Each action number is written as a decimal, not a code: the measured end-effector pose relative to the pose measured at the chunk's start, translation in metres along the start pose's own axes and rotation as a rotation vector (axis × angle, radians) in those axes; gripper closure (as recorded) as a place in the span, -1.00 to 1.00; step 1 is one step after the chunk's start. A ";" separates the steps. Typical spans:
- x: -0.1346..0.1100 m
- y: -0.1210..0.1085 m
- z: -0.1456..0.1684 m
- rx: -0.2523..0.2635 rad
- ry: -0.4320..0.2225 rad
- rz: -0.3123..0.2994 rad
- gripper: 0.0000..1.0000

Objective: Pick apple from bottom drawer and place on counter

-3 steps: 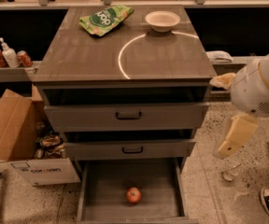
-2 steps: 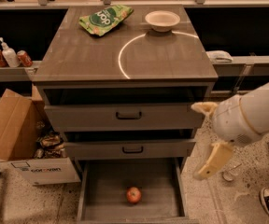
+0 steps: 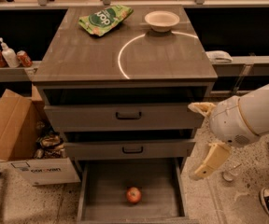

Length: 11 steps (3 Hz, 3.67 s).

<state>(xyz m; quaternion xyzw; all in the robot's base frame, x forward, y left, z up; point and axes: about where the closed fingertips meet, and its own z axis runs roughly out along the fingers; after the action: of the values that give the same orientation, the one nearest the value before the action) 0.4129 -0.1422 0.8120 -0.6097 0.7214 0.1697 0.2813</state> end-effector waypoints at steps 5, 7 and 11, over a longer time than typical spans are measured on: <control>0.114 0.016 0.123 -0.111 -0.133 0.101 -1.00; 0.138 0.013 0.186 -0.193 -0.189 0.077 -1.00; 0.192 0.039 0.325 -0.379 -0.296 0.063 -1.00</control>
Offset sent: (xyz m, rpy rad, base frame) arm 0.0013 -0.0209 -0.1530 0.1580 0.0905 -0.0276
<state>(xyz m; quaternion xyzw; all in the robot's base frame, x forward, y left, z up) 0.4206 -0.0941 0.4356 -0.5972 0.6463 0.3983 0.2588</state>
